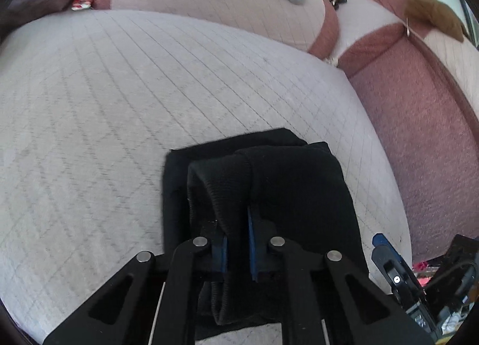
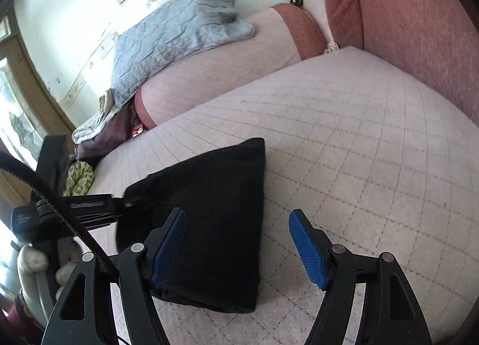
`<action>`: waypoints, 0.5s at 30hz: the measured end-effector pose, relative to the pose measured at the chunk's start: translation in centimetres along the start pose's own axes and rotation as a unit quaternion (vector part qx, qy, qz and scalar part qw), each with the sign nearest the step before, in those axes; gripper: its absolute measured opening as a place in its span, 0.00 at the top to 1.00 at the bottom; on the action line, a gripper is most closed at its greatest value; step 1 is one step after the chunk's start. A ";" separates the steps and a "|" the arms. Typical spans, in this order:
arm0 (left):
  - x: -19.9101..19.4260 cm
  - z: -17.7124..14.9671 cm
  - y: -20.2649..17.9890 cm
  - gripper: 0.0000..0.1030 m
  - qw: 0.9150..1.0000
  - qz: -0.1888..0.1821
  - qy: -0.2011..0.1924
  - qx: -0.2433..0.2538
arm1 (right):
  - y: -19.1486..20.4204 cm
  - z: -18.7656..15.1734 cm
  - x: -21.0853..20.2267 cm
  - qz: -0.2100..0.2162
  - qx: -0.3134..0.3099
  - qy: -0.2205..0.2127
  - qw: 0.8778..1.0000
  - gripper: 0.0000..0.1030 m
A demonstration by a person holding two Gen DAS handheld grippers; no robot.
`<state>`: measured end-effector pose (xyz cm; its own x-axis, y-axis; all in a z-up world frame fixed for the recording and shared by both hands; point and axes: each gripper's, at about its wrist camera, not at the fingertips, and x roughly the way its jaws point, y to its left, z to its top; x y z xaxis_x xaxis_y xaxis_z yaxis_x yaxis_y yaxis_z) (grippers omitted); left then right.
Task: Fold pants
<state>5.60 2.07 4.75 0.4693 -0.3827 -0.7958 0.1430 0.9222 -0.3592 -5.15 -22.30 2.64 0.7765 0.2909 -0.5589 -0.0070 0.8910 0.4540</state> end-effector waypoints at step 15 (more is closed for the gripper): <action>-5.1 -0.1 1.8 0.77 0.998 0.007 -0.053 -0.020 | 0.8 -1.0 -2.1 0.042 0.016 -0.038 0.998 0.26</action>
<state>3.35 5.63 8.11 0.5603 -0.3596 -0.7462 0.1021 0.9240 -0.3686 -7.44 -21.86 3.47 0.8197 0.3350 -0.4647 -0.0542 0.8529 0.5193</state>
